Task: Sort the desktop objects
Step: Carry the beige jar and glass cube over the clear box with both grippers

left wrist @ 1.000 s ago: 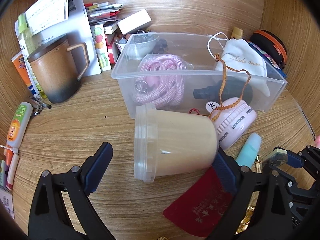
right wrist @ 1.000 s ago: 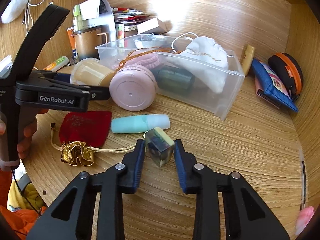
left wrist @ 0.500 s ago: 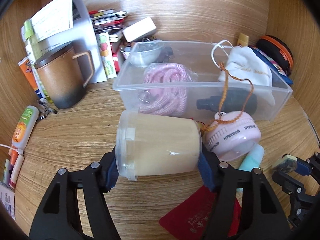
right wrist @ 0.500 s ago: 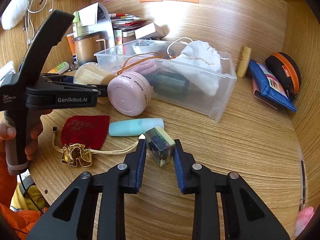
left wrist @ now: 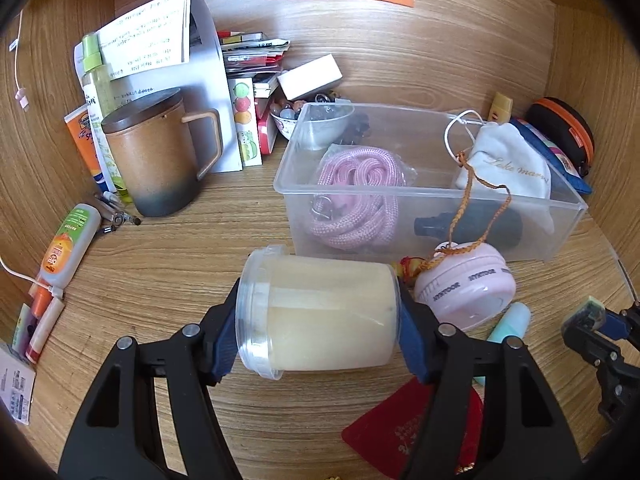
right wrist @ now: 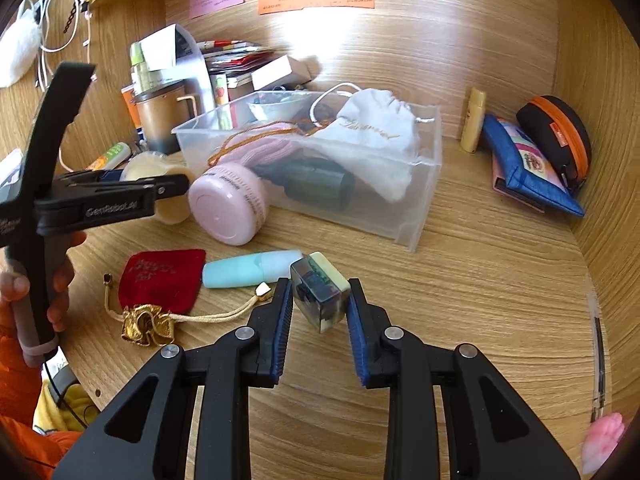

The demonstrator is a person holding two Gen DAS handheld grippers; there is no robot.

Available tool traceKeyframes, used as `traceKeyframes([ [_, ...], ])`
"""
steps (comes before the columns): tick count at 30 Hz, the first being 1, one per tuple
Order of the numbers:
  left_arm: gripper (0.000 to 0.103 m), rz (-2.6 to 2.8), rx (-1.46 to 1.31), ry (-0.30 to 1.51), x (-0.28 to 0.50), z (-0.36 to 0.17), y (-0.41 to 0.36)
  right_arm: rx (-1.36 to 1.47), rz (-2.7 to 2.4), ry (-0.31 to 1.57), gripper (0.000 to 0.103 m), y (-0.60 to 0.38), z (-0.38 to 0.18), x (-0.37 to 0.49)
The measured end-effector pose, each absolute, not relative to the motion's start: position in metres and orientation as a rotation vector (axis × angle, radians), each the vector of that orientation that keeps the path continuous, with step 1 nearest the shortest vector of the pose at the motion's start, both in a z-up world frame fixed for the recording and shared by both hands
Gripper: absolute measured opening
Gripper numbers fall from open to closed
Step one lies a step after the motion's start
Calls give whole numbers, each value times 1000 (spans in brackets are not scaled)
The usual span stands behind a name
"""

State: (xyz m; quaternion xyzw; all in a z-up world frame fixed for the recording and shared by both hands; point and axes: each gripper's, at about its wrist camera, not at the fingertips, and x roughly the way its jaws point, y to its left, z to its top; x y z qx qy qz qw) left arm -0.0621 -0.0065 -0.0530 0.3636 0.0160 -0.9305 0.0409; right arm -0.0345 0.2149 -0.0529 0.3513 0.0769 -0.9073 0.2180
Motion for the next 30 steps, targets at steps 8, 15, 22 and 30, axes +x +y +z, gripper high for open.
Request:
traceKeyframes([
  [8, 66, -2867, 1107, 70, -57, -44, -8, 940, -2534, 211, 24, 219, -39, -39],
  [15, 66, -2895, 1058, 70, -53, -26, -6, 905, -2546, 217, 24, 218, -25, -44],
  [22, 66, -2916, 1015, 38, -55, -10, -5, 861, -2555, 239, 24, 215, -11, -51],
  [30, 66, -2939, 957, 16, -58, 13, -6, 830, -2559, 246, 24, 213, 2, -66],
])
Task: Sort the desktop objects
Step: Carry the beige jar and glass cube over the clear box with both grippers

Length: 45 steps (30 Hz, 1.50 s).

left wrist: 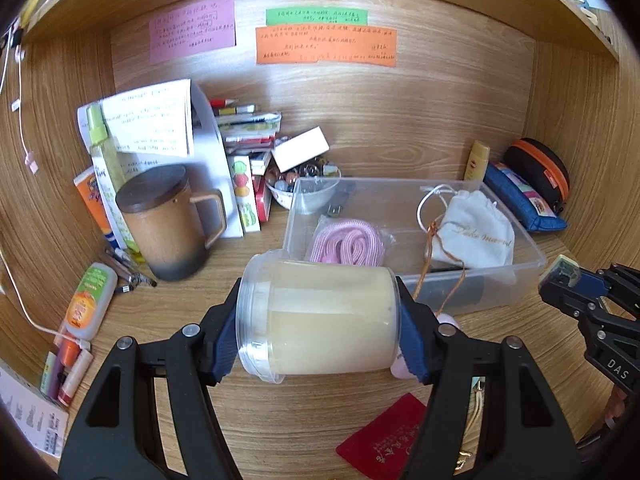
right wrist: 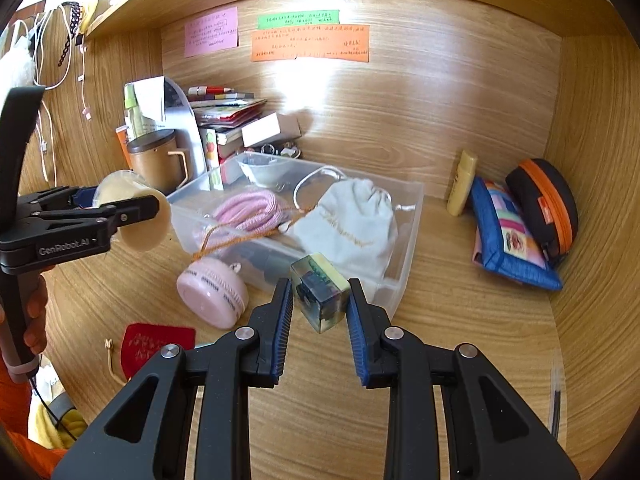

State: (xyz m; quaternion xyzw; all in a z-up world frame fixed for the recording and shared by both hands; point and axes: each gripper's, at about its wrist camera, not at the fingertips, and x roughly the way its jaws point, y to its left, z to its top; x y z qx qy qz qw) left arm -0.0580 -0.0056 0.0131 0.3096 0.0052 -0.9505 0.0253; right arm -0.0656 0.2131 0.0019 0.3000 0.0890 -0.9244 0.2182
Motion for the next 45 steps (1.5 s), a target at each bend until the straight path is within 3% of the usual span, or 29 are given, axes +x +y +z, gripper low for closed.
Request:
traceKeyframes([
  [14, 66, -2999, 902, 5, -82, 43, 2, 812, -2559, 272, 24, 211, 12, -92],
  [25, 66, -3001, 1011, 98, -120, 27, -1, 834, -2549, 286, 24, 206, 8, -118],
  [45, 66, -2997, 1127, 87, -156, 4, 6, 889, -2465, 303, 24, 176, -11, -151],
])
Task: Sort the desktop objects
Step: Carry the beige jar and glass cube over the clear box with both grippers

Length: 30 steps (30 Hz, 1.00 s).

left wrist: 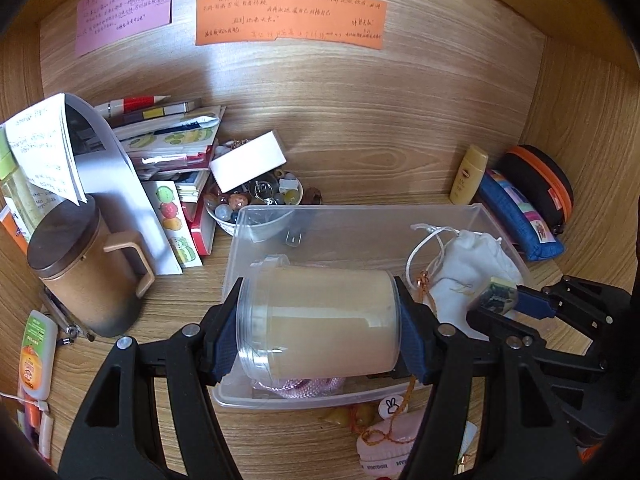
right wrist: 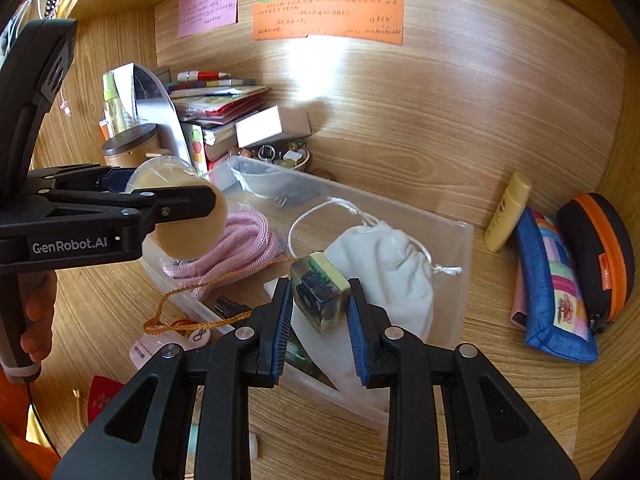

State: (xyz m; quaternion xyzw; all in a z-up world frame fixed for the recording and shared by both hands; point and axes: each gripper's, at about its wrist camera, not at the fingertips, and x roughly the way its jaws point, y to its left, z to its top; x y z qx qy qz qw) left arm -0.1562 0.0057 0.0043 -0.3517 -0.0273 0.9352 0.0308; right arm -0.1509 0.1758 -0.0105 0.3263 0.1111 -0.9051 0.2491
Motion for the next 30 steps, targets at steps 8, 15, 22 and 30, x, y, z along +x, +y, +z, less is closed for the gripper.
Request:
traceKeyframes([
  [8, 66, 2877, -1132, -53, -162, -5, 9, 926, -2457, 320, 24, 171, -20, -155],
  [15, 66, 2824, -1172, -45, -167, -13, 17, 916, -2454, 316, 24, 172, -22, -155],
  [22, 66, 2824, -1191, -8, -169, -16, 22, 918, -2450, 312, 24, 173, -22, -156],
  [30, 66, 2816, -1192, 46, -166, -18, 28, 913, -2465, 326, 34, 172, -20, -154],
])
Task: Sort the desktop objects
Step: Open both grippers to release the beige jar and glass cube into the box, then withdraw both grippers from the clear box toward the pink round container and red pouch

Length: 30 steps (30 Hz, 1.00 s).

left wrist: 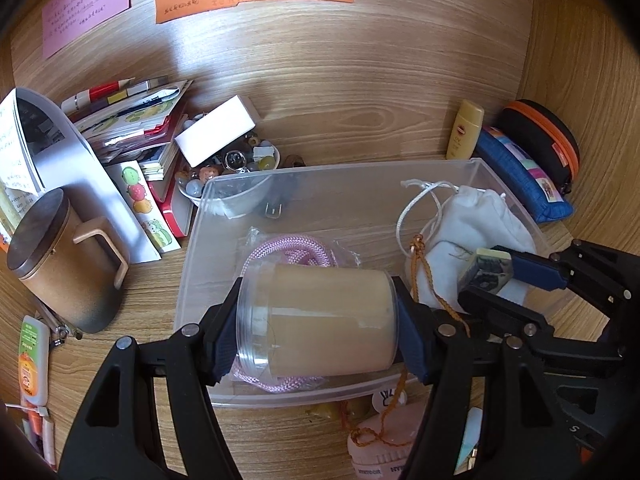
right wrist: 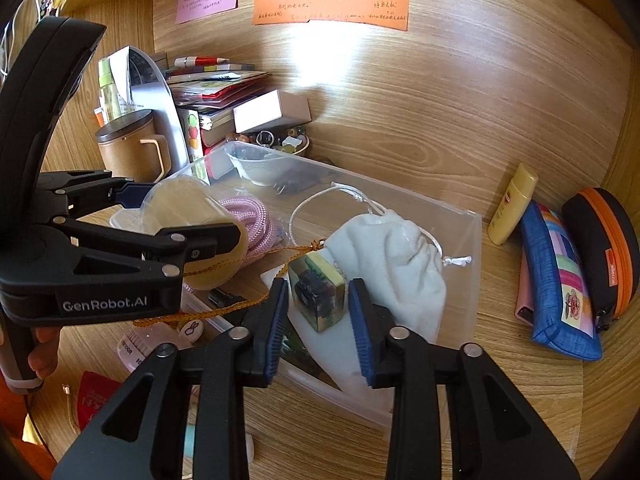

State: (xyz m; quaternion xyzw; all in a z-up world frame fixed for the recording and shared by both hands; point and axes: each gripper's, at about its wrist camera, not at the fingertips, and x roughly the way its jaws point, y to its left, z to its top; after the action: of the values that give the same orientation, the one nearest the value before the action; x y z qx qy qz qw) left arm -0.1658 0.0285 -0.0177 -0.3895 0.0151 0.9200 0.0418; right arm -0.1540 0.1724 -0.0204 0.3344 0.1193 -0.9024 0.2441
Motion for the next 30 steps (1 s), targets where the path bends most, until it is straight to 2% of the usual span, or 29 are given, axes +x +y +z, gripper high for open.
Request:
traceKeyframes([
  [3, 66, 2818, -1151, 88, -161, -12, 35, 898, -2471, 323, 47, 173, -18, -151],
  [8, 66, 2835, -1139, 132, -158, -10, 39, 873, -2501, 352, 50, 170, -14, -145],
  [10, 67, 2834, -1143, 111, -157, -8, 37, 877, -2522, 367, 59, 171, -13, -144],
  [14, 77, 2858, -1118, 90, -152, -1, 32, 878, -2567, 348, 71, 178, -9, -139],
  [17, 80, 2869, -1102, 79, -148, 4, 30, 873, -2608, 343, 80, 184, -5, -135],
  [19, 87, 2879, -1079, 51, -143, 9, 27, 878, -2627, 334, 87, 188, -3, -134],
  [20, 92, 2886, -1068, 43, -141, 11, 26, 879, -2633, 325, 88, 191, -1, -133],
  [25, 96, 2926, -1044, 51, -131, 19, 23, 905, -2665, 282, 97, 201, 3, -129],
  [30, 96, 2927, -1055, 29, -117, 21, 19, 942, -2702, 311, 97, 206, 2, -122],
])
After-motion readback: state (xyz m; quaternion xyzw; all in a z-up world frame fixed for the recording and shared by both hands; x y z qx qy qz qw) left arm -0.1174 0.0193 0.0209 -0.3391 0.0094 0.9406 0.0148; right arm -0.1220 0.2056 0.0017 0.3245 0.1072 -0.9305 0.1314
